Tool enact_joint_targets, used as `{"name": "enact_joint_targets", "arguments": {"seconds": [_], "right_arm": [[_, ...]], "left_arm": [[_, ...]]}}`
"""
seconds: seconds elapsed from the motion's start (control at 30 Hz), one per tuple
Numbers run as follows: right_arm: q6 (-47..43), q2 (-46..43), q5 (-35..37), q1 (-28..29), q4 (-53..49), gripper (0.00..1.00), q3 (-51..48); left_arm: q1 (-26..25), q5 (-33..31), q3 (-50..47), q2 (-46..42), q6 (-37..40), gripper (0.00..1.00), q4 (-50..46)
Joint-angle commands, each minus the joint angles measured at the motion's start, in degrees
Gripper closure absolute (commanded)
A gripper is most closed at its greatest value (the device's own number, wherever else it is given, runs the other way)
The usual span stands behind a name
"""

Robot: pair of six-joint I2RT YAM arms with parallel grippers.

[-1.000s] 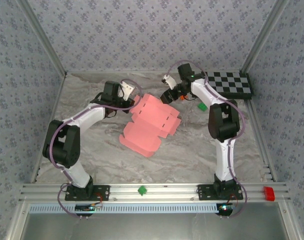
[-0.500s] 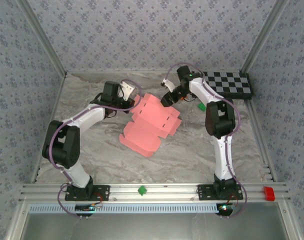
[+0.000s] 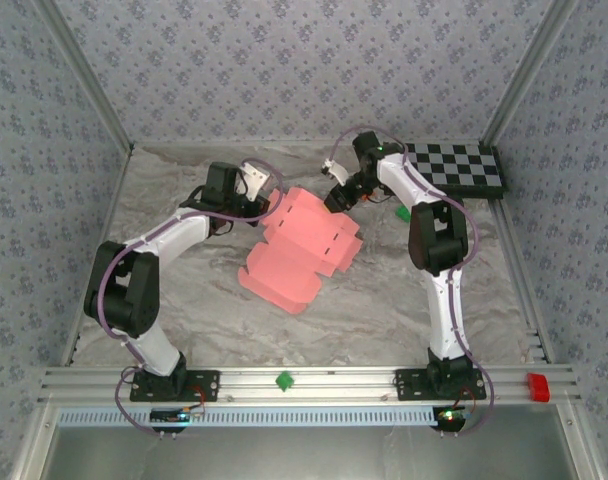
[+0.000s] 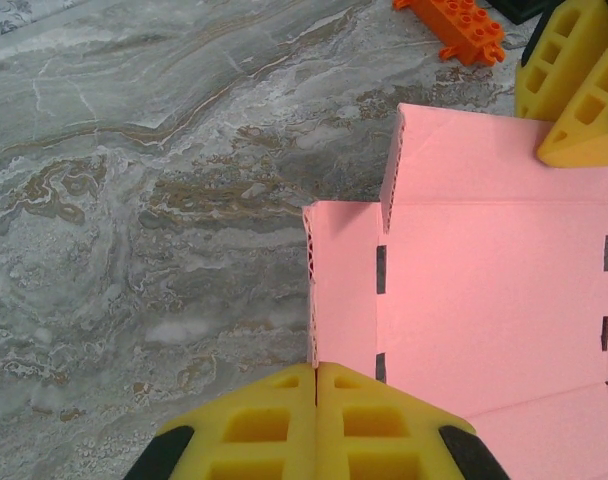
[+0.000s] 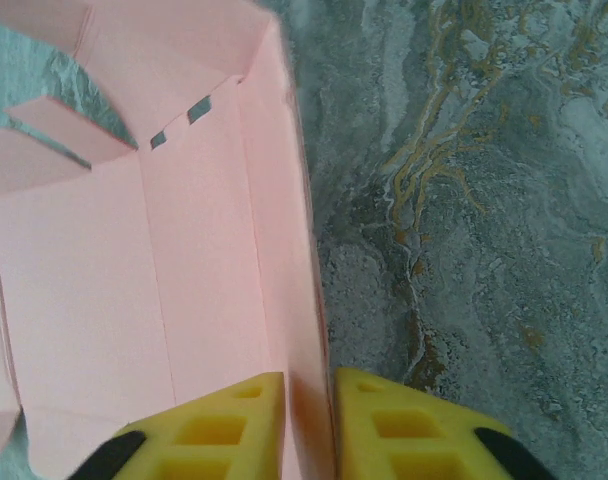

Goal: Fold the paper box

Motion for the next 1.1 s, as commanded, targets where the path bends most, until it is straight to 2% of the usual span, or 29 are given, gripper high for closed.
{"name": "enact_joint_targets", "arguments": {"seconds": [0.0,0.07,0.13,0.3,0.5,0.63,0.73,0.9,1.07], "right_arm": [[-1.8,0.4,-1.1,-0.6,-3.2,0.86,2.7],[-2.7,-0.1,0.0,-0.6,-3.0,0.89,2.8],[-4.5,-0.9,1.0,-0.4,-3.0,0.91,2.7],[-9.3,-3.6,2.0,-0.1,-3.0,0.93,2.0],[-12.7,-6.1,5.8,1.3,-2.6,0.95,2.0],[-15.3,-7.3,9.9,3.3,-2.6,0.96,1.4],[-15.8,-9.2,14.0,4.9,1.0,0.96,-1.5],[-17.6,-14.1,22.2,7.7,11.6,0.97,-9.9],[-19.2,-20.1,31.0,10.2,28.4,0.97,-22.0]], "left_arm": [[-0.5,2.0,-0.1,-2.7,0.2,1.00,1.1],[-0.5,2.0,-0.3,-3.1,-0.2,1.00,1.5],[-0.5,2.0,-0.4,-3.7,-0.8,0.95,1.4],[-0.5,0.8,-0.8,-6.7,-2.5,0.67,0.3],[0.6,-2.0,-3.7,-11.3,-7.0,0.51,1.2],[2.7,-5.8,-5.6,-13.3,-11.8,0.50,1.9],[4.7,-7.8,-6.3,-13.4,-15.3,0.50,1.2],[7.1,-9.8,-8.1,-13.1,-20.2,0.50,1.0],[8.4,-11.3,-10.4,-13.2,-24.4,0.51,2.3]]}}
